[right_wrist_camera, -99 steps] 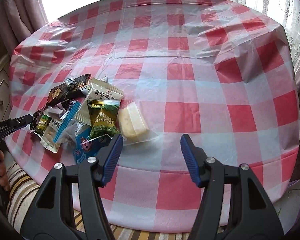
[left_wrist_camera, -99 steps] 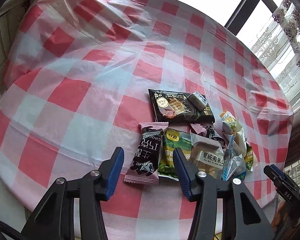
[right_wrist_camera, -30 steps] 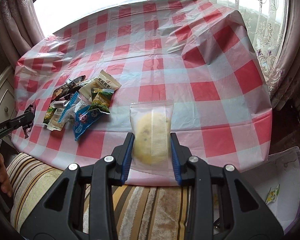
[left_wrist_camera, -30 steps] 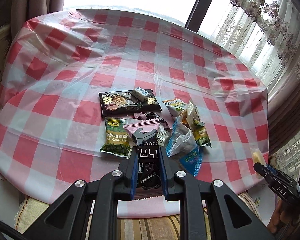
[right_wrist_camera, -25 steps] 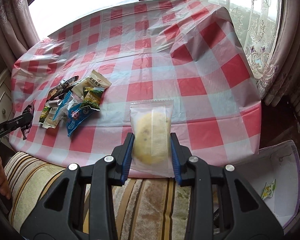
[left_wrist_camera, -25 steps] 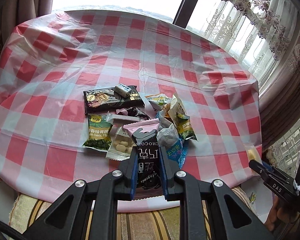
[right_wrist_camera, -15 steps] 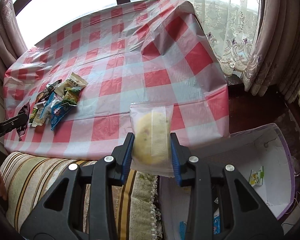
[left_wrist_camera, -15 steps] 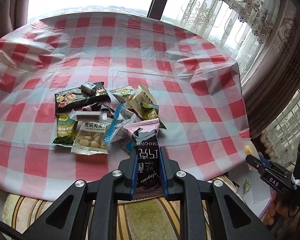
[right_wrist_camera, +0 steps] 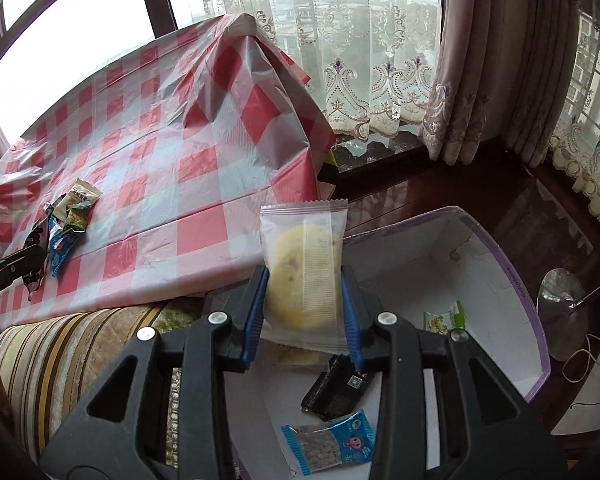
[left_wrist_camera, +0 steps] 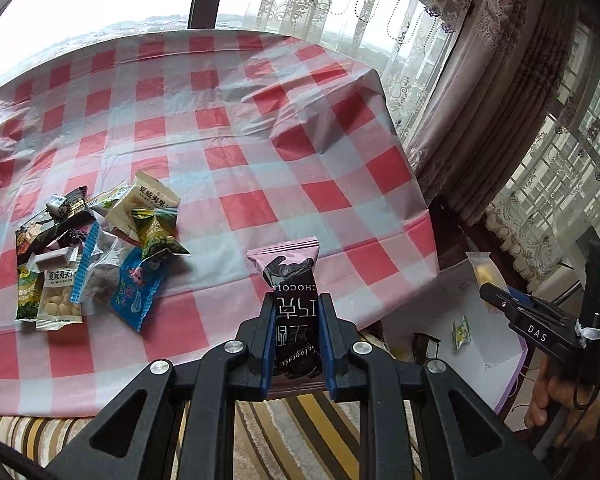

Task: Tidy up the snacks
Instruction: 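Carry both packets to the white box and release them inside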

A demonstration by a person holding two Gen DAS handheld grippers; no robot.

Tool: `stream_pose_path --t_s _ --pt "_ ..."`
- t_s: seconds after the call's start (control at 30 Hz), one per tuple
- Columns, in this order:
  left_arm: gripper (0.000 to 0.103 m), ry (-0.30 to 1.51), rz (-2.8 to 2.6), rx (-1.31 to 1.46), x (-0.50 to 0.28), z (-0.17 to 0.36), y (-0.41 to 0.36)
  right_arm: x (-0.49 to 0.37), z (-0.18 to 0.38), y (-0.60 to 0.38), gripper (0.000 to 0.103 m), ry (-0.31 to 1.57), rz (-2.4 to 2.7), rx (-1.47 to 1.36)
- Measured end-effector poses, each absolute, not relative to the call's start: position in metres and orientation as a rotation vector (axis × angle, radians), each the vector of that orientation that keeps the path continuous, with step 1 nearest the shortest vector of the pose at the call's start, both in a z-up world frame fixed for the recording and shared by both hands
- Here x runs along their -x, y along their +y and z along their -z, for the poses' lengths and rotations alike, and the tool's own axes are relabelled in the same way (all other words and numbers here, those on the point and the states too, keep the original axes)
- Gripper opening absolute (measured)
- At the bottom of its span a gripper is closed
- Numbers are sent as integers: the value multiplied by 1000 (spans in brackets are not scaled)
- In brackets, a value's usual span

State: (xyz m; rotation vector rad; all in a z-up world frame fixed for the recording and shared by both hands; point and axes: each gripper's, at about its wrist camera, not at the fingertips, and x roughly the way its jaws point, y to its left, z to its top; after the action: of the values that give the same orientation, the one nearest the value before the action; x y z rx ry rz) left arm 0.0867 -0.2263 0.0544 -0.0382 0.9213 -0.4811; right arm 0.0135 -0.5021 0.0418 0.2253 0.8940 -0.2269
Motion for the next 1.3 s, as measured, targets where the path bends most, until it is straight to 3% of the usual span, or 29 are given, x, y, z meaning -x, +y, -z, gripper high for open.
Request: stream_pose_path --t_s 0.63,0.9,1.3 --pt "20 973 755 -140 -68 -42 -352 23 -29 -572 40 895 389 -322" --pt "38 988 791 -147 -66 -39 -363 25 -31 -580 41 890 407 -341" --pt "44 983 740 -99 -73 -42 -345 17 -37 -563 42 893 366 -301"
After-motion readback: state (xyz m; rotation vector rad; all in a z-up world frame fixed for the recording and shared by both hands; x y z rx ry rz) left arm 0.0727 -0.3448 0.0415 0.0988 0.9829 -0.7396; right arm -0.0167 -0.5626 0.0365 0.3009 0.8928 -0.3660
